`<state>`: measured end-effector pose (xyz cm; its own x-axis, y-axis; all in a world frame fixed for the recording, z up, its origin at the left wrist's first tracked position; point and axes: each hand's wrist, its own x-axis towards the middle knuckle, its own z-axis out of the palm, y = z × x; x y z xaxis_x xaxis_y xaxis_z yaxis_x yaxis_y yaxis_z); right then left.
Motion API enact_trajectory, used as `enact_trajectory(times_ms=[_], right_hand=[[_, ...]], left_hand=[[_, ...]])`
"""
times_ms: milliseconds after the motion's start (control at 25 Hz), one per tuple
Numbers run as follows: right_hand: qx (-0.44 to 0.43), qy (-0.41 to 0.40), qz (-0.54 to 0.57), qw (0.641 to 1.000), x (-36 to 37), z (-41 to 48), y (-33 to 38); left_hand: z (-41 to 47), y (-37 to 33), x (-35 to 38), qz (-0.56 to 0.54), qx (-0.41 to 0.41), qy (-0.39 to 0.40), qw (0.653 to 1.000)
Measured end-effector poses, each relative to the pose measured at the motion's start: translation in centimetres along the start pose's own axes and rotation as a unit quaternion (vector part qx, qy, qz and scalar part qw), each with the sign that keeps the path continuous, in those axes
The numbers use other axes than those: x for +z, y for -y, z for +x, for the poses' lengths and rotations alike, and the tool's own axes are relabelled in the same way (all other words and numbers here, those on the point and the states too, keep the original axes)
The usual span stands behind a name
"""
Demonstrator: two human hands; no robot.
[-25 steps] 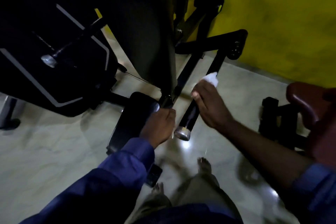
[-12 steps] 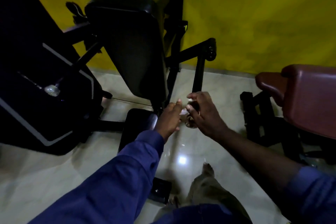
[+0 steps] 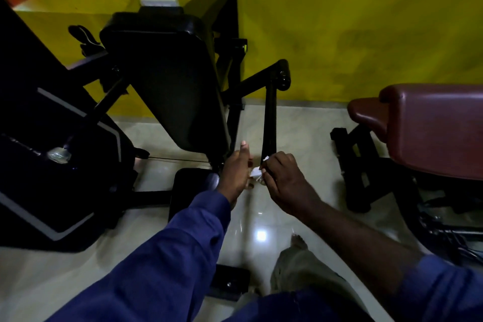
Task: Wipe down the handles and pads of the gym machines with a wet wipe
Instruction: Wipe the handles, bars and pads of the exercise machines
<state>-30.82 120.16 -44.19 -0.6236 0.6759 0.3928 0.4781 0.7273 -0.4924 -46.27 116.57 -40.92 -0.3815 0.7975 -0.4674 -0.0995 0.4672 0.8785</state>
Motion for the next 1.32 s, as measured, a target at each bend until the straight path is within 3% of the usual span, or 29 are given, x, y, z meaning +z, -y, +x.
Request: enact_trajectory(times_ms=[80,160,240,280,320,400,440,480,520,720,920,1040,1160,1320], right_hand=[[-0.071,0.010,-0.009,0.997,-0.6,-0.8,-0.5],[-0.073,0.005,0.004,0.997,-0.7,-1.5,-0.7],[0.060,-0.031,0.076,0.995,-0.3,-2.1,-0.1],[0.166,-0.043,0.147,0.974,-0.5,-2.1,0.3],[0.276,-0.047,0.243,0.929,-1.1,-2.0,0.3],[0.412,-0.094,0.449,0.788,-4.0,-2.3,-0.9],[0.439,-0.127,0.530,0.714,-6.2,-2.9,-1.7],[0.448,-0.162,0.577,0.663,-8.5,-3.7,-2.7],[0.452,-0.194,0.589,0.642,-10.8,-4.9,-3.9],[0.518,-0.261,0.419,0.699,-20.2,-13.7,-10.5],[0.562,-0.372,0.318,0.667,-28.7,-25.2,-18.3],[0.586,-0.407,0.248,0.655,-31.7,-32.4,-23.6],[0.624,-0.360,0.122,0.683,-31.5,-38.1,-28.3],[0.620,-0.254,-0.005,0.742,-27.5,-42.2,-35.7]], left_hand=[[-0.5,0.2,0.4,-0.035,-0.008,0.018,0.999],[-1.0,0.1,1.1,-0.026,0.001,0.015,1.000],[-0.5,0.1,1.9,0.116,0.071,-0.041,0.990],[-0.2,-0.1,2.3,0.200,0.119,-0.074,0.970],[0.0,-0.5,2.9,0.254,0.169,-0.090,0.948],[-0.1,-1.9,5.5,0.287,0.255,-0.051,0.922],[-0.3,-2.8,7.4,0.289,0.281,-0.018,0.915],[-0.6,-3.6,9.5,0.289,0.294,0.016,0.911],[-1.1,-4.5,11.7,0.289,0.299,0.050,0.908],[-2.4,-5.6,24.3,0.305,0.308,0.180,0.883],[-4.5,-4.1,37.9,0.364,0.288,0.301,0.833],[-4.3,-2.0,45.4,0.414,0.285,0.381,0.776],[-2.8,1.7,51.2,0.473,0.242,0.441,0.724],[0.4,8.6,56.1,0.490,0.202,0.465,0.709]])
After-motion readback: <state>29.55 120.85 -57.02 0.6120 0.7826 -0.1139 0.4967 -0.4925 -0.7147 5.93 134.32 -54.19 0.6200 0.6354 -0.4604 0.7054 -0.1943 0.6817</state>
